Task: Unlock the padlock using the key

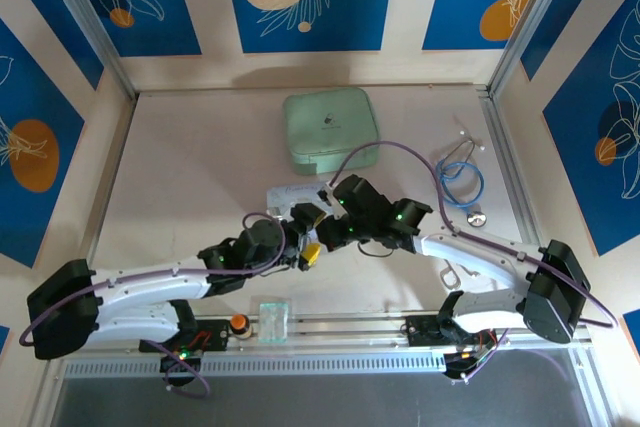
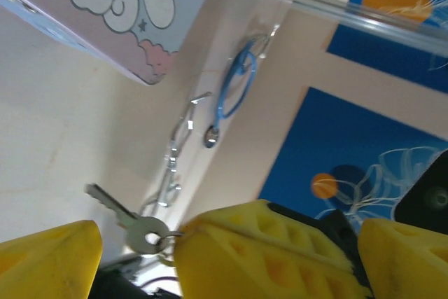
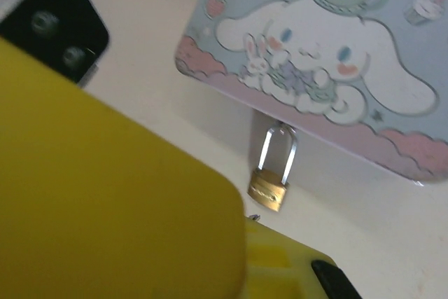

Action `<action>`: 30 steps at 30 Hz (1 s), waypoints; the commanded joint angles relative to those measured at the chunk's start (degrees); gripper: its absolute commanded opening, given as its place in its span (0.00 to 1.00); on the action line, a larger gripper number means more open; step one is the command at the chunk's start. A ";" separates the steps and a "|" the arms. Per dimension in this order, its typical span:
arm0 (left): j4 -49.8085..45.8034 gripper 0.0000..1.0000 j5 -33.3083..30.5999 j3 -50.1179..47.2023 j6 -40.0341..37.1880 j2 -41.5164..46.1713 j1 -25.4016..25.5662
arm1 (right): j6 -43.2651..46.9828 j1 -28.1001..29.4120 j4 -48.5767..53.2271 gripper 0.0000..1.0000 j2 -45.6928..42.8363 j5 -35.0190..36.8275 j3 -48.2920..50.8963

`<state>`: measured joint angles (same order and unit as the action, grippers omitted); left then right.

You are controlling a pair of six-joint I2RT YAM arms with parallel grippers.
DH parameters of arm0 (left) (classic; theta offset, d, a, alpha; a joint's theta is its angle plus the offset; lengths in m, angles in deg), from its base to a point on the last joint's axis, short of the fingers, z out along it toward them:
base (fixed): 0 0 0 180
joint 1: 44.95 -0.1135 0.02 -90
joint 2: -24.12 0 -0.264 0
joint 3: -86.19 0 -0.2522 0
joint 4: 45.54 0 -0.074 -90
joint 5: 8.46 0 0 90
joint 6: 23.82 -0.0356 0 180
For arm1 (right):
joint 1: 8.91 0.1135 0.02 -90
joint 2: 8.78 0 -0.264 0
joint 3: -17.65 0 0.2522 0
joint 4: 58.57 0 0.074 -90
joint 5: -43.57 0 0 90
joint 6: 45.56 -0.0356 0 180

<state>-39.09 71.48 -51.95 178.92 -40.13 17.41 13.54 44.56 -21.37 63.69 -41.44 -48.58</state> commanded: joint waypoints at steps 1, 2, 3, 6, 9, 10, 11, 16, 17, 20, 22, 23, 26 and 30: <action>6.04 0.93 -3.12 -2.71 7.79 -0.03 -0.32 | -0.46 1.62 -6.53 0.01 1.13 -1.99 -1.93; 6.90 0.93 -3.52 -3.01 8.20 -0.11 -0.32 | -0.54 2.03 -6.84 0.01 1.53 -1.66 -2.18; 6.93 0.92 -3.83 -3.09 8.43 0.01 -0.32 | -0.76 2.19 -7.14 0.01 1.78 -1.72 -2.14; 4.44 0.90 -5.23 -3.29 8.56 1.41 -0.32 | -2.05 2.30 -8.66 0.01 1.05 -2.51 -1.05; 3.07 0.79 -7.18 -4.24 9.02 2.86 -0.47 | -2.24 2.58 -8.04 0.01 -0.08 -2.79 -0.16; 2.93 0.75 -7.48 -4.61 9.20 3.21 -0.62 | -2.32 2.56 -7.84 0.01 -0.75 -2.71 0.34; 2.53 0.69 -7.27 -4.81 8.99 3.46 -0.85 | -2.62 2.65 -8.12 0.01 -1.62 -2.71 1.10; -4.65 0.51 -3.93 -1.25 5.68 4.18 -2.83 | -4.09 2.20 -8.62 0.00 -4.65 -3.85 3.01; -4.56 0.46 -3.67 -0.93 5.39 3.81 -2.87 | -4.00 2.22 -8.27 0.00 -4.94 -3.70 3.06; -4.52 0.33 -3.29 -0.59 5.28 2.95 -3.04 | -4.01 1.66 -7.52 0.00 -5.95 -3.44 3.36; -4.33 0.27 -2.83 -0.59 5.01 2.57 -3.30 | -4.47 0.74 -7.76 0.00 -6.57 -4.08 3.96; -4.55 0.24 -2.47 -0.35 5.02 2.34 -3.47 | -4.67 0.39 -8.12 0.00 -6.83 -4.54 4.52; -3.74 0.11 -1.98 0.10 4.44 1.67 -3.74 | -5.14 -0.03 -8.59 0.00 -7.73 -4.91 5.62; -4.99 0.00 -2.28 0.63 3.11 1.76 -4.08 | -5.47 -0.83 -8.80 0.00 -8.83 -5.12 6.72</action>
<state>-42.48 69.14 -53.59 183.47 -38.32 14.00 8.86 44.24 -29.20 56.52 -45.02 -42.81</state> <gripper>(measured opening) 0.054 0.049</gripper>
